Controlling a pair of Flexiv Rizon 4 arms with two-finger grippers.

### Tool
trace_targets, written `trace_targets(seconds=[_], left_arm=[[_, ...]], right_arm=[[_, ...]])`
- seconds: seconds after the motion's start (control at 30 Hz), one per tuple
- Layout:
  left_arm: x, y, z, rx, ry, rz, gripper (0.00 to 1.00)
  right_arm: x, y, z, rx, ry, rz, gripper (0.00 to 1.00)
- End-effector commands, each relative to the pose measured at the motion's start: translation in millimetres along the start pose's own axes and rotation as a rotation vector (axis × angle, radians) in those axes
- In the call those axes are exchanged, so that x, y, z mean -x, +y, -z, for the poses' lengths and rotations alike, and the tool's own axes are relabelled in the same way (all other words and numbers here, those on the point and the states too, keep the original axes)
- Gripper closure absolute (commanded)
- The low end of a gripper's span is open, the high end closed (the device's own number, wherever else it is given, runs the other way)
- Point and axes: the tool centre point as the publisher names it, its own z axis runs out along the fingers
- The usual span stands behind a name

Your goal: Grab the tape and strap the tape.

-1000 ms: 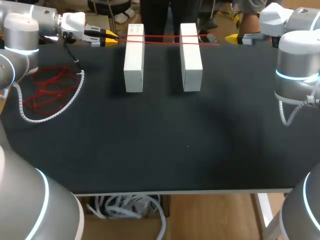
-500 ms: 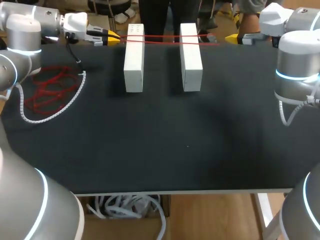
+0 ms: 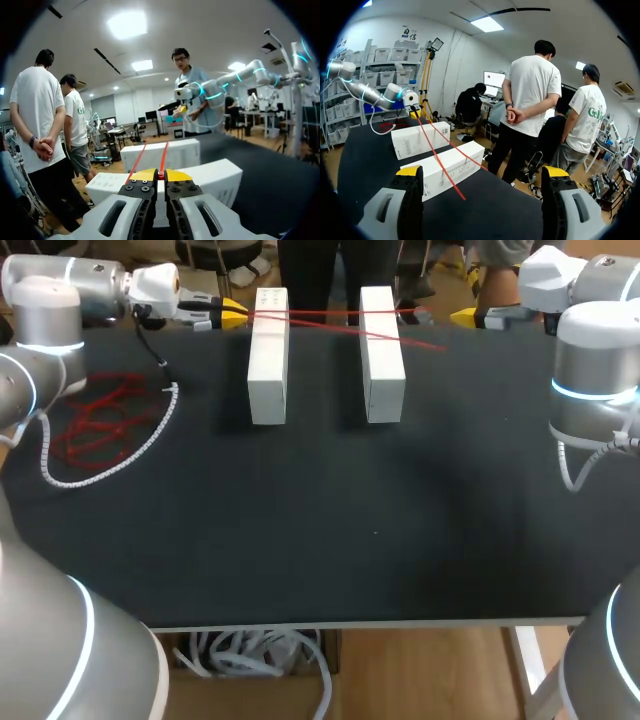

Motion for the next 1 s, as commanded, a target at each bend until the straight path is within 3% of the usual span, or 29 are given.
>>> trace_targets(seconds=[0.03,0.2,0.33,0.57,1.0], left_arm=[[-9.5,-5.2,-1.0,-0.034,-0.046,0.029,1.00],[-22.7,-24.2,-2.9,-0.056,-0.108,0.040,1.00],[-28.6,-40.7,-3.5,-0.074,-0.163,-0.013,1.00],[-24.7,-68.6,-1.0,-0.020,-0.133,-0.027,1.00],[-24.7,-68.6,-1.0,-0.020,-0.133,-0.027,1.00]], right_arm=[[0.3,0.4,0.2,-0.002,0.001,0.000,0.00],[0.3,0.4,0.2,-0.002,0.001,0.000,0.00],[0.3,0.4,0.2,-0.002,0.001,0.000,0.00],[0.3,0.4,0.2,-0.002,0.001,0.000,0.00],[0.3,0.4,0.2,-0.002,0.001,0.000,0.00]])
